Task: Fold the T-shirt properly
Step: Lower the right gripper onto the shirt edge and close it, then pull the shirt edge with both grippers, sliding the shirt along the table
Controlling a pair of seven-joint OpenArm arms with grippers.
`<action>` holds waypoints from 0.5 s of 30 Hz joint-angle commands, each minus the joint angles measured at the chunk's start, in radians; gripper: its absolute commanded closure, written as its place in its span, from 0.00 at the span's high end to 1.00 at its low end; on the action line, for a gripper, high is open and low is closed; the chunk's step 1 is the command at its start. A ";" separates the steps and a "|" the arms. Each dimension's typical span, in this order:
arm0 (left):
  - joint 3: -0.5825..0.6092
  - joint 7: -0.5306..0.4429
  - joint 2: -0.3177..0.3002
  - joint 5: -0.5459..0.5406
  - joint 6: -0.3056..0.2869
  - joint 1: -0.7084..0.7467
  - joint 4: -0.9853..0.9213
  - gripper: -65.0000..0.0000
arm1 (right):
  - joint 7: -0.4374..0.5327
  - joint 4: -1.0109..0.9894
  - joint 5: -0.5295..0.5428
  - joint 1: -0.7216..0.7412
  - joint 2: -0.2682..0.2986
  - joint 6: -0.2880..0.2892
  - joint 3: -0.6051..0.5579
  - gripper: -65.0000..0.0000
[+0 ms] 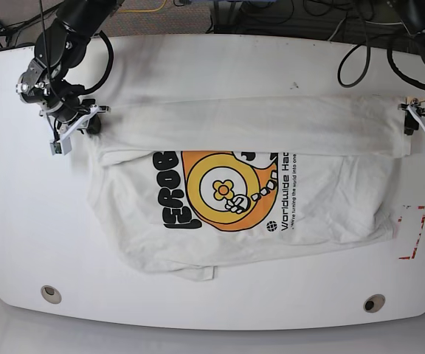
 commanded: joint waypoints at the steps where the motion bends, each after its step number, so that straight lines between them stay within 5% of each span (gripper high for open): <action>1: -0.006 -0.016 -0.010 -0.025 0.001 -0.004 -0.017 0.66 | -0.013 0.014 -0.010 0.003 0.011 -0.001 -0.001 0.12; 15: 0.001 -0.014 -0.007 -0.028 0.001 -0.002 -0.156 0.66 | -0.013 0.016 -0.008 0.000 0.011 -0.001 -0.006 0.12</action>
